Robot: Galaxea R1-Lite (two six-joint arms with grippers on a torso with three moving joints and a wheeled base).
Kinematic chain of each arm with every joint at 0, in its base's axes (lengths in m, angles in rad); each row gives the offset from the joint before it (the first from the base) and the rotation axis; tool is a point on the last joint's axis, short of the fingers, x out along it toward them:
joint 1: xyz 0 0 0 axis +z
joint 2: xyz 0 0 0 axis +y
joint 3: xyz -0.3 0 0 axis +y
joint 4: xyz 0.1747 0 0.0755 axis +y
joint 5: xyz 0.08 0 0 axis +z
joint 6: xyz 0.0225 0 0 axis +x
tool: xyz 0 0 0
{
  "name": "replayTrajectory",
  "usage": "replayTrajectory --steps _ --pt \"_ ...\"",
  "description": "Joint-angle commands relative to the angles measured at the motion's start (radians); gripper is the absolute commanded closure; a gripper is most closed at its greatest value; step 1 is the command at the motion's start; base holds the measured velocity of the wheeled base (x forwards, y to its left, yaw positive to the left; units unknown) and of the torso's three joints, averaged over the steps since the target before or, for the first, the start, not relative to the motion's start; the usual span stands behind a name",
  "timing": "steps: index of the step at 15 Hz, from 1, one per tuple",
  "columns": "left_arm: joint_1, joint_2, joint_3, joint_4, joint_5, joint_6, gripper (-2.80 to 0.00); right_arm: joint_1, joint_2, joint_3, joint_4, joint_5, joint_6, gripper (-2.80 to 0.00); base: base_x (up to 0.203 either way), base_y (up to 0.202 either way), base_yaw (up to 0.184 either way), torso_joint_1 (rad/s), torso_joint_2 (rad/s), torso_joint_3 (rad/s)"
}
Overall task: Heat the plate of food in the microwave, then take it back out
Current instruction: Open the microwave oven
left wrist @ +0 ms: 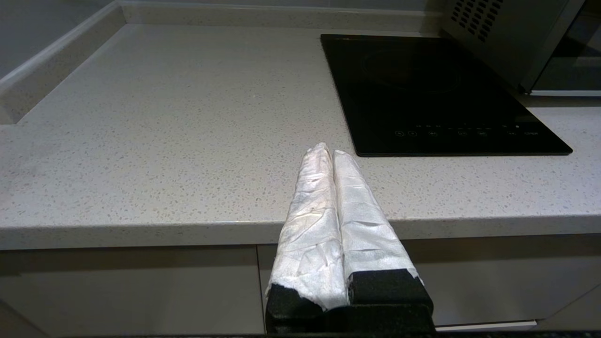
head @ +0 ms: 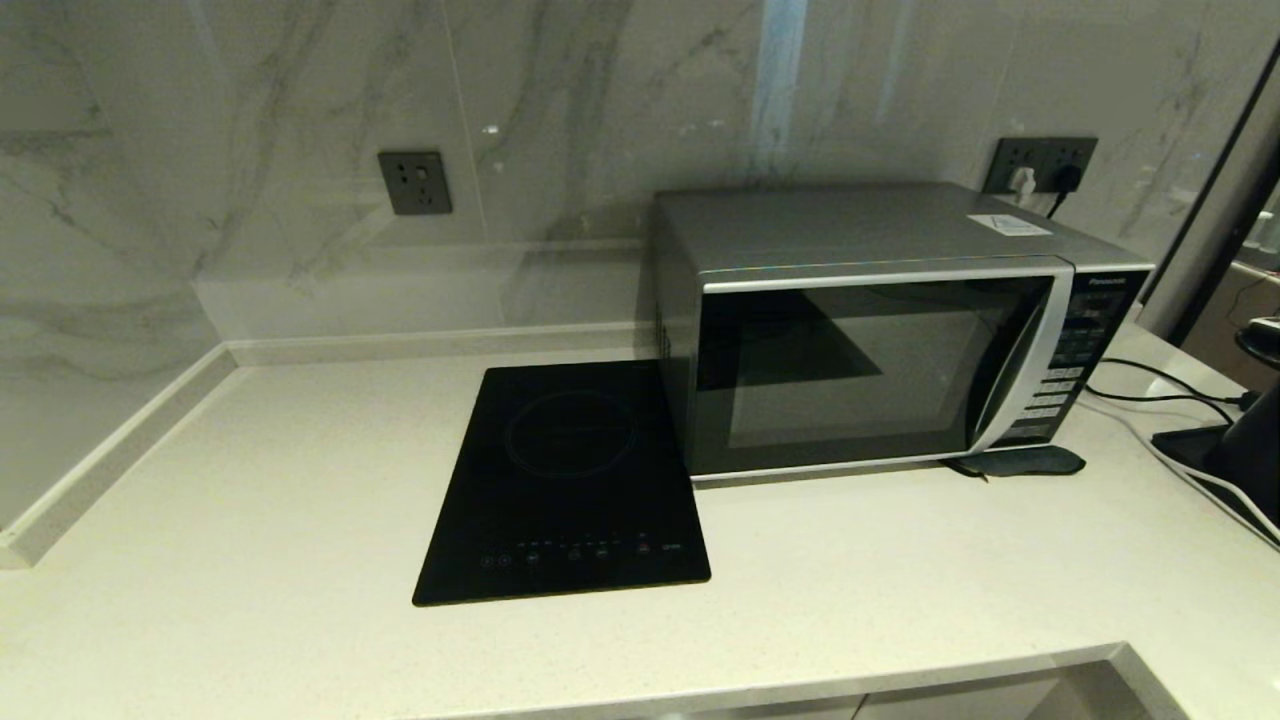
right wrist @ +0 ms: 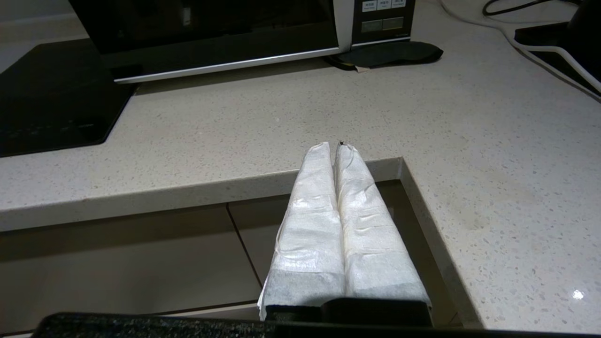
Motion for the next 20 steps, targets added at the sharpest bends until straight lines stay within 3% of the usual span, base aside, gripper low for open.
replayTrajectory --steps 1,11,15,20 --pt "0.0 0.001 0.0 0.0 0.0 -0.001 0.0 0.0 0.002 0.002 0.0 0.0 0.001 0.0 0.0 0.0 0.0 0.0 0.0 0.0" --pt "0.0 0.001 0.0 0.0 0.0 -0.001 0.0 0.0 0.0 -0.005 -0.001 -0.003 0.019 0.0 0.0 0.0 0.0 0.0 0.0 0.0" --pt "0.0 0.001 0.0 0.0 0.0 -0.001 0.0 0.0 0.021 -0.158 0.076 0.008 0.024 0.0 0.0 0.0 0.0 0.0 0.0 0.0" --pt "0.0 0.001 0.0 0.0 0.0 -0.001 0.0 -0.004 0.283 -0.391 0.107 -0.01 0.025 0.0 0.0 0.0 0.0 0.0 0.0 0.0"
